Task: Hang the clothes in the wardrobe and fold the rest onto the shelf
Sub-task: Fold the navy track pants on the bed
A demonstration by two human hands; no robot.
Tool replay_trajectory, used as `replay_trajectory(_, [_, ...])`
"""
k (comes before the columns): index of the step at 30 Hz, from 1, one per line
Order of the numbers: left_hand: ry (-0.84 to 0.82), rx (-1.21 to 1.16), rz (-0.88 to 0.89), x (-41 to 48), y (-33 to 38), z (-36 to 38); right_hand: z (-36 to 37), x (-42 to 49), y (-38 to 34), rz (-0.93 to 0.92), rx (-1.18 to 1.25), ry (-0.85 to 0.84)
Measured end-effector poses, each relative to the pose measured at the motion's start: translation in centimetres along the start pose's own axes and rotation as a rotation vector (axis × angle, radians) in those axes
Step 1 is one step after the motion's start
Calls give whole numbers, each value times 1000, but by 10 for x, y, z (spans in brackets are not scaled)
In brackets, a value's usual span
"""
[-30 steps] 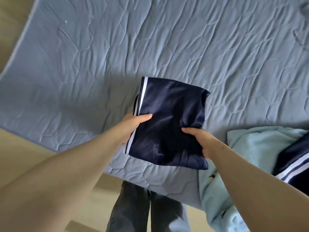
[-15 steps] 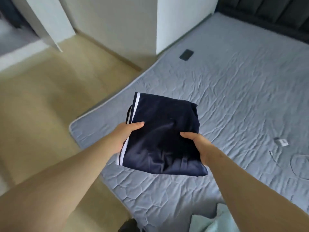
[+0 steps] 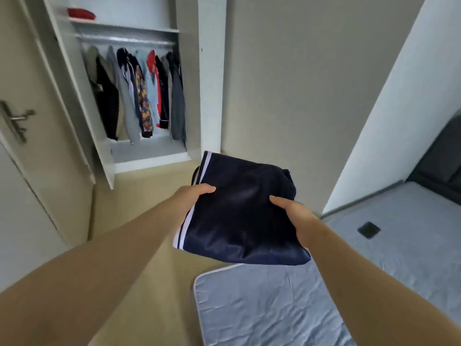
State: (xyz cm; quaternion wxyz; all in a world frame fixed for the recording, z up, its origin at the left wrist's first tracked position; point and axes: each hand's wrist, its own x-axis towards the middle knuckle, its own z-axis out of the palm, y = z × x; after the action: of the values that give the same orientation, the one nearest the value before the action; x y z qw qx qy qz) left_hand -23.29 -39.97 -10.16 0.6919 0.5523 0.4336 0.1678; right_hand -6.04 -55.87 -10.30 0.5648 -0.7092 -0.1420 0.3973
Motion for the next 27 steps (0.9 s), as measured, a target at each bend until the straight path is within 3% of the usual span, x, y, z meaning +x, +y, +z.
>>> replay_trajectory(10, [178,-102,159,81,122,-210,221,99,-126,-107,-53,-237])
replay_trajectory(17, [253,-142,137,173,170,-282,305,199,-180,-122,-42,-330])
replay_trajectory(27, [356,-184,193,354,295,-344,397,403,-314,-205,-59,-431])
